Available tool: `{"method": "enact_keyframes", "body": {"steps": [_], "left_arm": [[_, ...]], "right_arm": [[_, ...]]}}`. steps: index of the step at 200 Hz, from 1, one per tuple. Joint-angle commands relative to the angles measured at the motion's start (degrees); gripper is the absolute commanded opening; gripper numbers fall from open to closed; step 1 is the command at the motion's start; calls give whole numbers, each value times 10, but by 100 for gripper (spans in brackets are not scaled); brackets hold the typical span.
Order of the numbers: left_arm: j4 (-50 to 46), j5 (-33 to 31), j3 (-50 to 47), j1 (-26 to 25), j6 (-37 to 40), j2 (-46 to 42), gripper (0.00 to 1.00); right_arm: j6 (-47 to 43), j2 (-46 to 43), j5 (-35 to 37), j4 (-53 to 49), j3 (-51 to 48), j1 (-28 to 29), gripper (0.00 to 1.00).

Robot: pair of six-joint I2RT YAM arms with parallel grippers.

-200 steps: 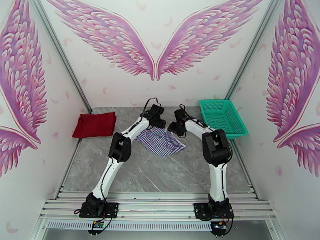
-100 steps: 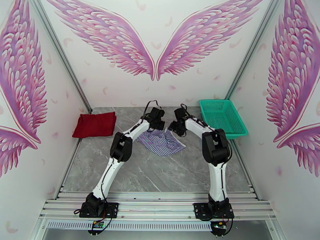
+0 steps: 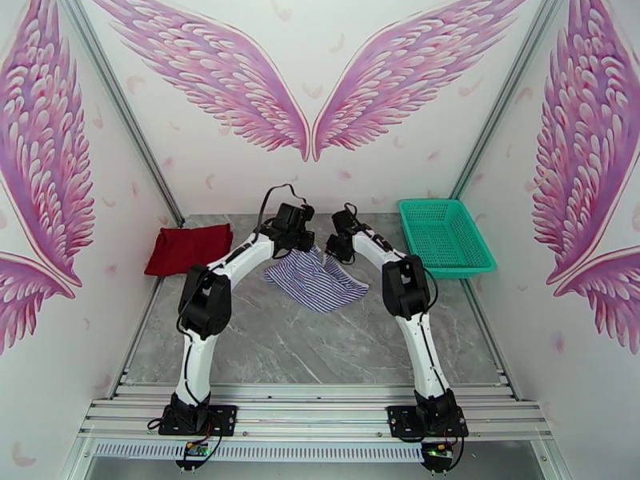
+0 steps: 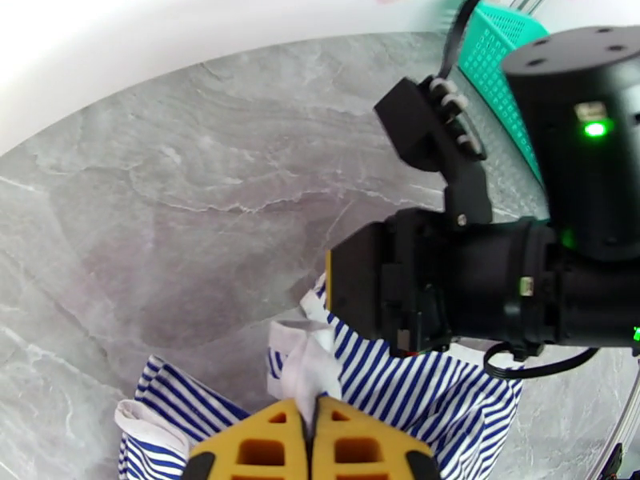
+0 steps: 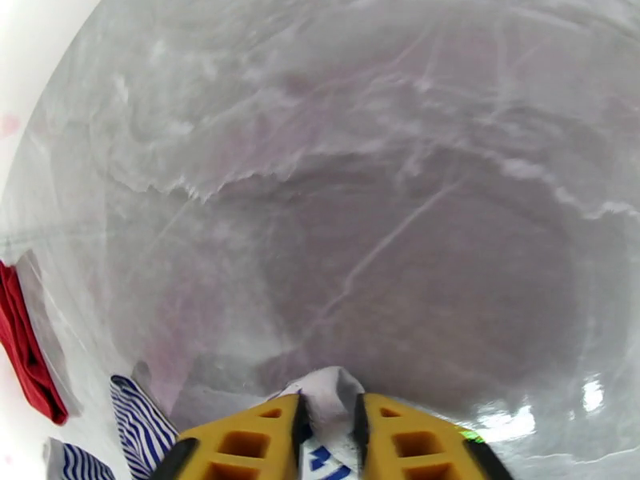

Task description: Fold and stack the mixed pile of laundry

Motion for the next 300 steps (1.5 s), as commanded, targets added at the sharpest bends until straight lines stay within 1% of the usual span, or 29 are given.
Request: {"method": "enact_keyframes", "body": {"steps": [1,3,20,51,83,97,118,134,150,161,170,179,190,195,204,210,222,236,250,256,263,266,278,300], "left_arm": [[47,14,-32,23,-7,-64,0],[50,16,-33,25,-8,-68,0],[68,25,-39,41,-8,-95,0],[89,31,-3,72,-14,-127,0],[138,33,42,113,-47,-170,0],[142,29,67,124,-36,-188,0],[121,23,98,127,-5,-214,0],[103,15,85,125,17,-246,0],[95,0,18,122,23,-297,5],[95,-16,-55,115,19,-346,9],[94,-24,-123,106,11,-390,15],[85,-37,-196,93,-2,-432,23],[68,-45,-282,75,-26,-480,38],[60,-48,-335,65,-44,-500,47],[49,-52,-409,49,-80,-532,56],[45,-54,-455,37,-106,-549,58],[50,-72,-538,13,-152,-591,59],[53,-90,-596,0,-193,-622,60],[43,-102,-604,2,-199,-617,61],[32,-104,-592,5,-191,-599,61],[18,-104,-571,10,-179,-572,61],[12,-102,-560,12,-174,-558,61],[-24,-103,-510,23,-158,-490,60],[-71,-92,-411,38,-114,-348,60]], "right_arm": [[-12,-3,2,-26,27,-5,1],[-13,-6,3,-26,28,-6,0],[-28,-39,5,-13,33,-18,0],[-42,-104,8,14,60,-46,0],[-40,-177,-44,98,73,-80,0],[-40,-205,-61,124,86,-89,0],[-46,-243,-78,150,91,-95,0],[-53,-273,-95,161,68,-95,0],[-52,-318,-99,172,3,-94,0],[-58,-362,-98,193,-78,-94,0],[-61,-401,-91,207,-152,-94,0],[-66,-442,-87,221,-230,-94,0],[-78,-486,-85,229,-326,-93,0],[-87,-505,-79,224,-367,-92,0],[-101,-537,-58,204,-436,-90,0],[-105,-556,-46,185,-476,-89,0],[-102,-584,-13,141,-554,-89,0],[-99,-609,28,109,-632,-89,0],[-86,-618,83,73,-679,-90,11],[-85,-618,97,67,-693,-90,20],[-85,-613,115,58,-698,-90,33],[-83,-610,121,53,-698,-90,37],[-85,-596,131,40,-687,-91,41],[-101,-578,114,34,-647,-88,47]]}}
